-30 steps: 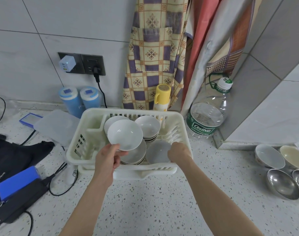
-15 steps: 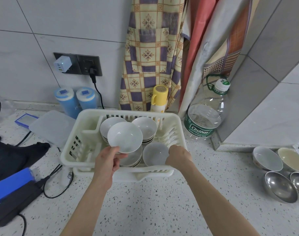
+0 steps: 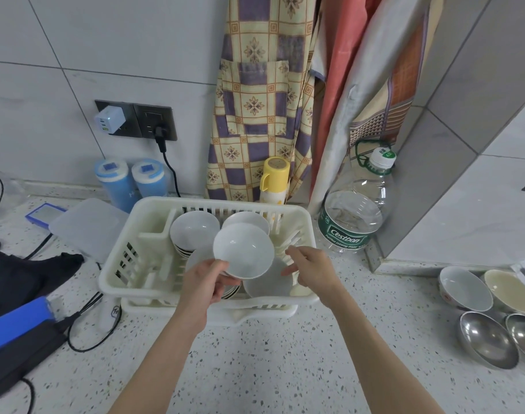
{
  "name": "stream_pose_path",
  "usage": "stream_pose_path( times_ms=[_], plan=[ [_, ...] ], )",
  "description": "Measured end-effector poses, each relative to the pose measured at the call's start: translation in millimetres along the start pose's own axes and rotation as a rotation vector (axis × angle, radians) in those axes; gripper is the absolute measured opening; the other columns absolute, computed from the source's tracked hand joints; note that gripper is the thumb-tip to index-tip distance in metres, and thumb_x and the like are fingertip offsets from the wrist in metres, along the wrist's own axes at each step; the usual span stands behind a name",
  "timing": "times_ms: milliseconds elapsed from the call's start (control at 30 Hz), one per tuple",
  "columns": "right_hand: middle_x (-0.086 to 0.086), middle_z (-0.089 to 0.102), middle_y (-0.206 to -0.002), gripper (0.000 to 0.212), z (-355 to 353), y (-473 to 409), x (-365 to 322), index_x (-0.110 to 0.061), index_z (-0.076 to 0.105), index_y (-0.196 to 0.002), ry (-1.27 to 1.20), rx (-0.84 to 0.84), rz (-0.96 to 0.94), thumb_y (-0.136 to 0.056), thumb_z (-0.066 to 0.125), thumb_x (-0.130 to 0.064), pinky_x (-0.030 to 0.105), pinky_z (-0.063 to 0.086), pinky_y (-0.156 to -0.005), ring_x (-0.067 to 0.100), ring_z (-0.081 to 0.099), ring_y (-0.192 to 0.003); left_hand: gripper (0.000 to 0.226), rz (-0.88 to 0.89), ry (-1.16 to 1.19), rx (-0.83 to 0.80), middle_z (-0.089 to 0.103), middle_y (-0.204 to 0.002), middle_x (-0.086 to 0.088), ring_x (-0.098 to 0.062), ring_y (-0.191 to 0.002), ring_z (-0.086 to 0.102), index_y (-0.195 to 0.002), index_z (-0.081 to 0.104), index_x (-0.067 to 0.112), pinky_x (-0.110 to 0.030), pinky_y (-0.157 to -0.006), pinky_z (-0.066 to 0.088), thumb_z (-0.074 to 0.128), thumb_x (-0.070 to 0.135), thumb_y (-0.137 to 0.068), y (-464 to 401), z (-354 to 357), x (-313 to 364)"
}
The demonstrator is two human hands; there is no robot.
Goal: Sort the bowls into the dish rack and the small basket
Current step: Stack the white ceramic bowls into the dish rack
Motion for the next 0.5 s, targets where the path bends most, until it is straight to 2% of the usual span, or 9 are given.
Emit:
stream_pose_path(
  times_ms=[100, 200, 267, 400, 500],
  plan=[
    [0.000, 0.075, -0.068, 0.018, -5.7, -0.9, -3.0, -0.029, 0.068, -0.092, -0.076, -0.061, -0.002, -0.092, 0.054, -0.041, 0.021, 0.039, -0.045, 0.009, 0.038, -0.038, 0.017, -0.049, -0.077, -0.062, 0.074, -0.074, -0.022, -0.009, -0.037, 0.035, -0.095, 0.070, 0.009, -0.017, -0.037, 0.028, 0.056, 0.016, -0.089, 1.0, 20.3, -4.2],
    [-0.005, 0.072, -0.061, 0.006, -12.7, -4.2, -1.8, -0.038, 0.066, -0.087, -0.017, -0.059, -0.010, -0.085, 0.062, -0.034, 0.021, 0.040, -0.046, 0.006, 0.043, -0.037, 0.018, -0.102, -0.119, -0.090, 0.074, -0.075, -0.023, -0.011, -0.038, 0.037, -0.093, 0.067, 0.003, -0.018, -0.037, 0.028, 0.056, 0.017, -0.088, 0.7, 36.0, -10.3],
    [-0.009, 0.070, -0.056, 0.017, -17.6, -6.4, -0.1, -0.040, 0.064, -0.083, 0.092, -0.043, -0.006, -0.082, 0.063, -0.023, 0.022, 0.042, -0.050, 0.001, 0.050, -0.039, 0.019, -0.133, -0.139, -0.097, 0.074, -0.074, -0.021, -0.011, -0.037, 0.037, -0.092, 0.065, 0.002, -0.018, -0.036, 0.028, 0.056, 0.019, -0.088, 0.8, 43.0, -13.7],
    [-0.006, 0.070, -0.058, 0.022, -22.3, -11.0, 2.8, -0.031, 0.068, -0.076, 0.191, -0.045, 0.013, -0.075, 0.058, -0.011, 0.023, 0.048, -0.060, 0.000, 0.062, -0.051, 0.022, -0.191, -0.170, -0.116, 0.076, -0.075, -0.019, -0.010, -0.037, 0.038, -0.093, 0.065, 0.003, -0.018, -0.036, 0.029, 0.057, 0.023, -0.088, 0.4, 52.6, -20.4],
    [-0.004, 0.069, -0.055, 0.017, -25.9, -16.0, 3.9, -0.023, 0.068, -0.074, 0.282, -0.025, 0.034, -0.074, 0.056, -0.010, 0.022, 0.044, -0.052, 0.008, 0.059, -0.052, 0.012, -0.210, -0.197, -0.145, 0.077, -0.077, -0.014, -0.008, -0.037, 0.041, -0.101, 0.061, 0.019, -0.020, -0.037, 0.029, 0.056, 0.027, -0.093, 1.7, 58.7, -24.6]
  ],
)
Point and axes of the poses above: each hand's wrist, its own y-axis away from the middle knuckle, its own z-axis out of the palm, x = y × z, the point moved 10 cm from there along -y, towards the middle knuckle
